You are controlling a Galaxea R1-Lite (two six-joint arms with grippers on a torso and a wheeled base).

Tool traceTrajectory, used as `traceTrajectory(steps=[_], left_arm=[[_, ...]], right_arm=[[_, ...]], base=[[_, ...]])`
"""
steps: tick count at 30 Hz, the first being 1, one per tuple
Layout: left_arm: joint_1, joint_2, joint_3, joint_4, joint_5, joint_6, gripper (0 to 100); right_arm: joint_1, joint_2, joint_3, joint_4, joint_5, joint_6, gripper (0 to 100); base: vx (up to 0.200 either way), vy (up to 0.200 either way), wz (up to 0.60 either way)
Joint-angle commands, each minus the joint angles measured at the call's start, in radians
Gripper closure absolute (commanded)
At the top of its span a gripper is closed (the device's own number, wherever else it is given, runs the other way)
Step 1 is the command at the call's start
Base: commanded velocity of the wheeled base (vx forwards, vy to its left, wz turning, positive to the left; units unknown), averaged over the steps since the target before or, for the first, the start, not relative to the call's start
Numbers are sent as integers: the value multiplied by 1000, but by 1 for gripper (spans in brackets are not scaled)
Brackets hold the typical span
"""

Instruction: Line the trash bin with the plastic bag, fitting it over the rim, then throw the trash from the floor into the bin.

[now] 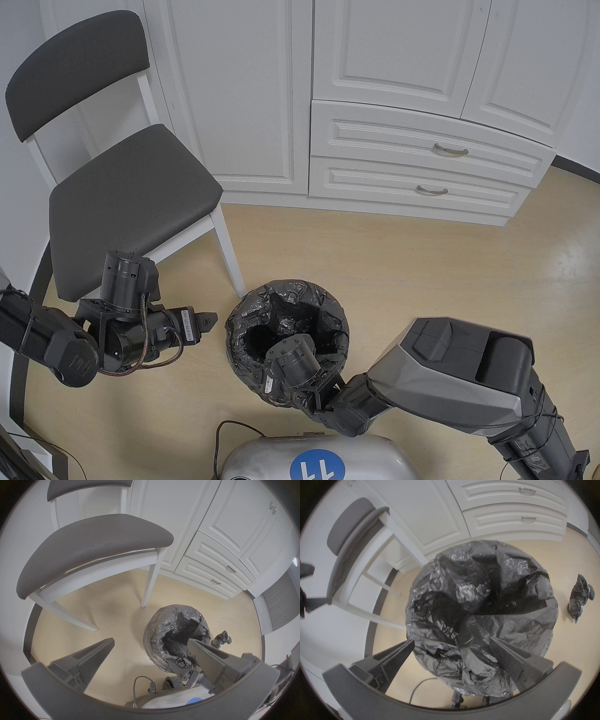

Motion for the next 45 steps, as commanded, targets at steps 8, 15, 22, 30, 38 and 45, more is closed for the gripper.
traceTrajectory(steps=[8, 15, 22, 30, 38, 45], left_arm=[[-2, -11, 4, 0, -1, 0, 0], [0, -12, 4, 0, -1, 0, 0], [-2, -12, 5, 0, -1, 0, 0], [-2, -14, 5, 0, -1, 0, 0], [-2, -19, 2, 0, -1, 0, 0], [-2, -91, 7, 7, -3, 0, 0]], right_arm=[[16, -31, 25, -63, 28, 15, 0], [15, 6, 31, -237, 19, 10, 0], [16, 7, 65, -230, 28, -11, 0], [28, -11, 119, -245, 42, -25, 0], [39, -125, 267, -244, 100, -71, 0], [44, -319, 495, -492, 120, -309, 0]], base=[[0, 0, 0], [0, 0, 0], [0, 0, 0], [0, 0, 0], [0, 0, 0], [0, 0, 0]])
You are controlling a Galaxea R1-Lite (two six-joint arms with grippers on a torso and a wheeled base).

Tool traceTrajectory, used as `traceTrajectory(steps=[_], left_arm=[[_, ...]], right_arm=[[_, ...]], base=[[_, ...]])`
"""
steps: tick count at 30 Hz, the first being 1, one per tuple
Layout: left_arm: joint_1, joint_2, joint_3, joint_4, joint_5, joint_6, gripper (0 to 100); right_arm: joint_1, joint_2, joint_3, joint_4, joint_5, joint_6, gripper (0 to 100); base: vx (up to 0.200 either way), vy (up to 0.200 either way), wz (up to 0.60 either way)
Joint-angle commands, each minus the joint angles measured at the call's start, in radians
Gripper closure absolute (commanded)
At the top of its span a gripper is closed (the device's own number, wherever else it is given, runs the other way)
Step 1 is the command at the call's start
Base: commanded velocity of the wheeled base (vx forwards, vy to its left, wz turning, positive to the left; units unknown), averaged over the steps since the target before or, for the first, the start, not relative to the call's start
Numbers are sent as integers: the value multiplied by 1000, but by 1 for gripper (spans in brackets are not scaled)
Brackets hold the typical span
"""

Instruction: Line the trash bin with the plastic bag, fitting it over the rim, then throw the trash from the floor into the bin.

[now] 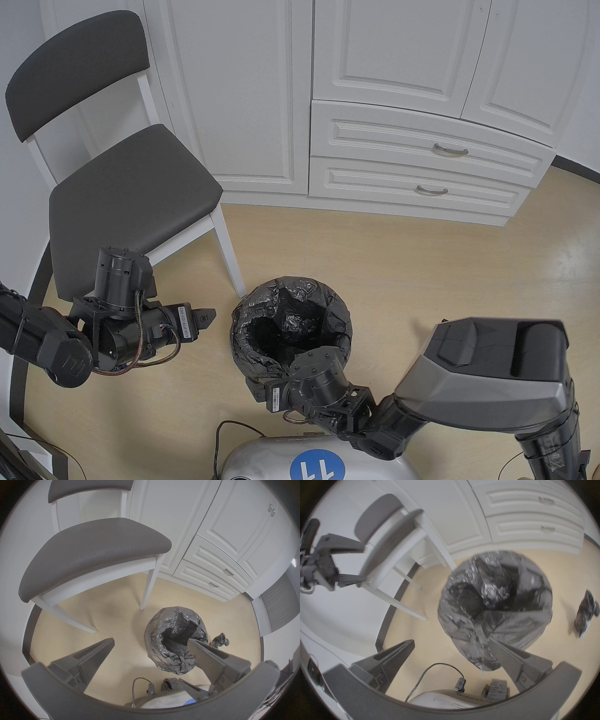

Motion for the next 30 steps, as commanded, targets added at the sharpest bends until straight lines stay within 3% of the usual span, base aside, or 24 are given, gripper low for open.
traceTrajectory(steps=[1, 6, 12, 17, 22, 30], left_arm=[[0, -76, 6, 7, 0, 3, 0], [-28, -109, 23, 10, 1, 6, 0], [-54, -151, 66, 12, 1, 12, 0], [-83, -252, 144, 19, 3, 85, 0], [-97, -333, 149, 67, 9, 132, 0], [-140, -467, 136, 228, 54, 189, 0]], right_arm=[[-3, -218, 206, -180, 16, -183, 0], [-42, -376, 318, -191, 16, -312, 0], [-68, -547, 387, -174, 16, -369, 0], [-125, -795, 443, 36, 6, -465, 0], [-126, -969, 423, 273, 16, -462, 0], [-112, -1090, 377, 441, 34, -380, 0]], base=[[0, 0, 0], [0, 0, 0], [0, 0, 0], [0, 0, 0], [0, 0, 0], [0, 0, 0]])
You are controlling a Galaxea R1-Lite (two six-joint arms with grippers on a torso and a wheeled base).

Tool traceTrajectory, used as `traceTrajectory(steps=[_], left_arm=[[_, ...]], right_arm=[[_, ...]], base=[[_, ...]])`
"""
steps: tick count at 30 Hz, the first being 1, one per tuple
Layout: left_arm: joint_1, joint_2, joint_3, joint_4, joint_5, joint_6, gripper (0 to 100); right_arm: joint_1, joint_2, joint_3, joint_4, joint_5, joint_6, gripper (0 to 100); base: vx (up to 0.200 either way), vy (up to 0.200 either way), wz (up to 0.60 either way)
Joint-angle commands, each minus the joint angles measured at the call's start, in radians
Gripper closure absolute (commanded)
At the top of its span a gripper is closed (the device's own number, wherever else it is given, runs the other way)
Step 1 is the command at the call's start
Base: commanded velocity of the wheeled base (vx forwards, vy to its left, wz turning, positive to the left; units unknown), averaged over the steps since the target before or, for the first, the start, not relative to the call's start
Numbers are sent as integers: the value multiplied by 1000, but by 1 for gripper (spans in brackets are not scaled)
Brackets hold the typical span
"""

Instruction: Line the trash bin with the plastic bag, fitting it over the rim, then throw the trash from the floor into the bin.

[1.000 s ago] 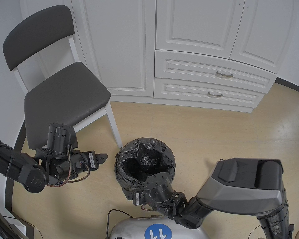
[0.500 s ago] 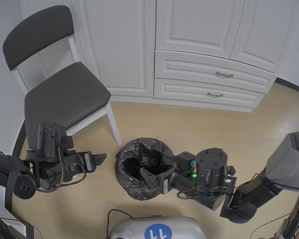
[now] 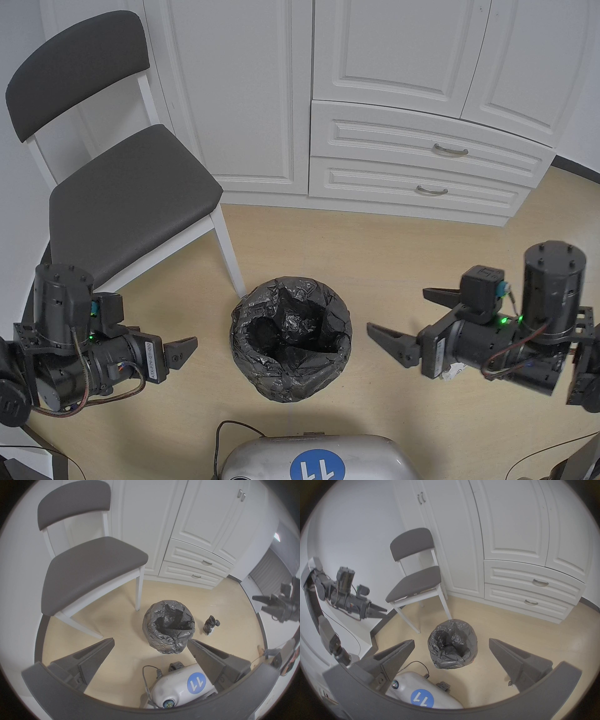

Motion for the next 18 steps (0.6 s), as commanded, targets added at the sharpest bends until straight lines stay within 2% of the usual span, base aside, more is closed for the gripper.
traceTrajectory(steps=[1, 5, 6, 7, 10, 13, 18], left_arm=[[-31, -135, 2, 66, 30, 55, 0], [-34, -161, 0, 110, 110, 107, 0], [-34, -161, 0, 110, 110, 107, 0], [-36, -166, 0, 113, 122, 107, 0], [-36, -167, 0, 115, 123, 108, 0], [-36, -164, 0, 126, 139, 108, 0], [-34, -154, -3, 143, 146, 108, 0]], right_arm=[[4, -160, -30, 92, 20, 45, 0], [4, -257, -116, 314, 98, 118, 0], [4, -257, -116, 314, 98, 118, 0], [-5, -291, -173, 412, 141, 174, 0], [-16, -307, -220, 492, 175, 218, 0], [-128, -294, -277, 599, 222, 238, 0], [-397, -185, -343, 682, 420, 230, 0]], base=[[0, 0, 0], [0, 0, 0], [0, 0, 0], [0, 0, 0], [0, 0, 0], [0, 0, 0], [0, 0, 0]])
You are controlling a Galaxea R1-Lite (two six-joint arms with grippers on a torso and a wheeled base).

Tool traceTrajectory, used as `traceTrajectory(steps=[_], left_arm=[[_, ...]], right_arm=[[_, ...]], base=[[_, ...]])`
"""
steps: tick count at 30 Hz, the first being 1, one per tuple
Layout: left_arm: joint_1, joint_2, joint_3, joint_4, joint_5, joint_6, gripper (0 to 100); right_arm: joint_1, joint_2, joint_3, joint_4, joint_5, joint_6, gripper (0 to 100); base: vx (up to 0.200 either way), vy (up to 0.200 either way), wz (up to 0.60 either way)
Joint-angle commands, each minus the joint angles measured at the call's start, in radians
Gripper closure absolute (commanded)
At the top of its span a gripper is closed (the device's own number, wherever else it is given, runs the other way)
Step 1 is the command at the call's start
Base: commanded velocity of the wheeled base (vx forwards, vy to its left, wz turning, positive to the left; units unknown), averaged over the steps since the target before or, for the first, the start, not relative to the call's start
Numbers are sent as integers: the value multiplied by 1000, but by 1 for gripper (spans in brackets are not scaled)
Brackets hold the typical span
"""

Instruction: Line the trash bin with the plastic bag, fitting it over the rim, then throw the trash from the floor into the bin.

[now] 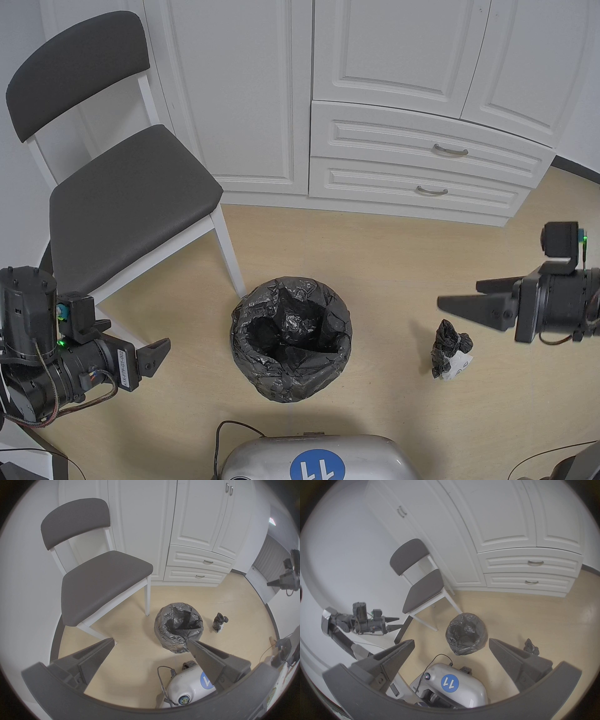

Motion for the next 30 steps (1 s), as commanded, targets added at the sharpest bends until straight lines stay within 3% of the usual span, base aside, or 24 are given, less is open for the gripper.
traceTrajectory(steps=[1, 2, 4, 8, 10, 17, 30], left_arm=[[1, 2, -2, 19, 19, 4, 0], [1, 3, -2, 22, 29, 6, 0], [2, 9, -2, 22, 50, 10, 0], [7, 16, 2, 22, 75, 19, 0], [7, 17, 2, 22, 75, 19, 0], [22, 37, 3, 22, 76, 30, 0], [113, 97, 17, 21, 78, 78, 0]], right_arm=[[-287, 87, -105, 97, 190, 14, 0], [-366, 158, -131, 110, 256, 3, 0], [-446, 253, -169, 120, 311, -9, 0], [-540, 423, -226, 116, 359, -14, 0], [-551, 451, -234, 114, 362, -15, 0], [-704, 762, -347, 108, 445, -90, 0], [-813, 1178, -600, 114, 437, -101, 0]], base=[[0, 0, 0], [0, 0, 0], [0, 0, 0], [0, 0, 0], [0, 0, 0], [0, 0, 0], [0, 0, 0]])
